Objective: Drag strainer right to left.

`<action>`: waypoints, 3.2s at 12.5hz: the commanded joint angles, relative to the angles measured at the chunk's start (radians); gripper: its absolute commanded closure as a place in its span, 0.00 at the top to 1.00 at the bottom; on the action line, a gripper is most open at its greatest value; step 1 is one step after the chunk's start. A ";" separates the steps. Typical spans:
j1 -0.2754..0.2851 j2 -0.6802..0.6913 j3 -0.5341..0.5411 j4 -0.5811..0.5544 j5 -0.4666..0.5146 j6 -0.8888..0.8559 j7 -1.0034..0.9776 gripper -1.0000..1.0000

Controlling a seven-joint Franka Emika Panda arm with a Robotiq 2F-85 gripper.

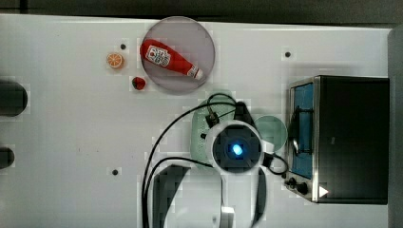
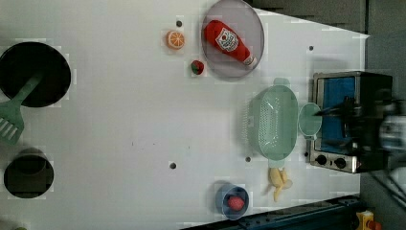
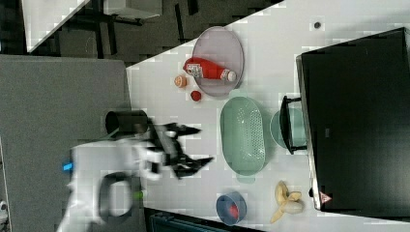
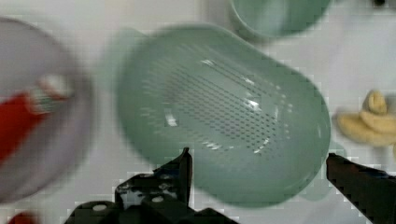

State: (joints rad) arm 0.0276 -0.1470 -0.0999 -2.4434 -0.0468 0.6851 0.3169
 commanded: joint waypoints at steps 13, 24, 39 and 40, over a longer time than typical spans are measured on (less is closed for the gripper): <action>0.002 0.501 0.074 -0.012 -0.008 0.555 0.428 1.00; 0.048 0.504 0.216 -0.005 0.020 0.552 0.653 1.00; 0.260 0.609 0.290 0.167 0.045 0.481 0.918 1.00; 0.274 0.619 0.290 0.185 0.045 0.465 0.937 1.00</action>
State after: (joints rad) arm 0.2876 0.4951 0.1804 -2.2969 -0.0041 1.1318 1.1787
